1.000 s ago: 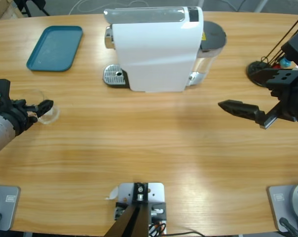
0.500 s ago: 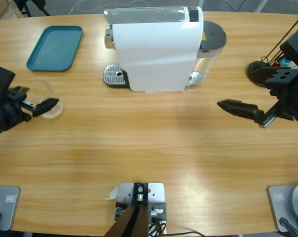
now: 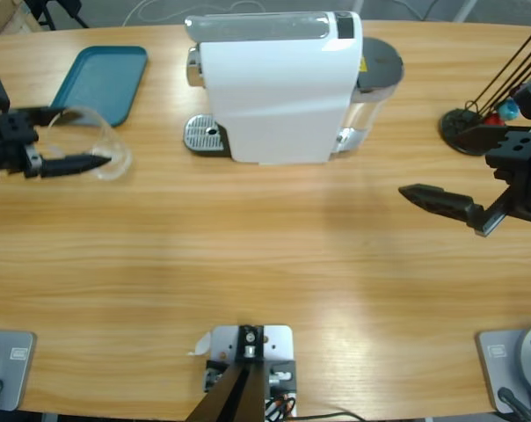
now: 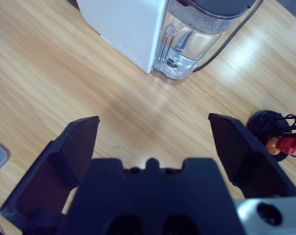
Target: Pour coffee
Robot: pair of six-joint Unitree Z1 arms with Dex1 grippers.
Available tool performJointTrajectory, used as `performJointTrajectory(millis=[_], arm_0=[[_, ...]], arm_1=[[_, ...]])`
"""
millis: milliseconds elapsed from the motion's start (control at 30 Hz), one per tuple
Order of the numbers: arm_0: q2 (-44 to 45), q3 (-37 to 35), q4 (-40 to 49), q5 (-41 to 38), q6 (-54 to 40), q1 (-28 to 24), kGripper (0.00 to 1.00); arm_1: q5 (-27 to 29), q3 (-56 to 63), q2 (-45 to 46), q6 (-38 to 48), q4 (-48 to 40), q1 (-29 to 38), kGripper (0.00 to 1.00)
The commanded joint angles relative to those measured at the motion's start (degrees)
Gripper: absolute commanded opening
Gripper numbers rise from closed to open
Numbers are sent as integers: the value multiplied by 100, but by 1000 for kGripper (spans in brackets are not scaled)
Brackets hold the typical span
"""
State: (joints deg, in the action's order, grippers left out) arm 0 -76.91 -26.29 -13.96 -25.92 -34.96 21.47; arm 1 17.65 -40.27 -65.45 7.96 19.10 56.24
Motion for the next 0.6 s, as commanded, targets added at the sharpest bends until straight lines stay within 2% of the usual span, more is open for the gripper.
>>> performJointTrajectory(millis=[33, 167, 600], arm_0=[[-1647, -535, -728, -1321, -1016, -824, 0], [-2376, -924, -733, -1662, -1273, -753, 0], [-3540, -2316, -735, -1609, -1037, 168, 0]], arm_1=[[32, 181, -12, -87, 106, 29, 1000], [51, 177, -45, -137, 130, 27, 1000], [72, 175, -228, -137, -116, 27, 1000]])
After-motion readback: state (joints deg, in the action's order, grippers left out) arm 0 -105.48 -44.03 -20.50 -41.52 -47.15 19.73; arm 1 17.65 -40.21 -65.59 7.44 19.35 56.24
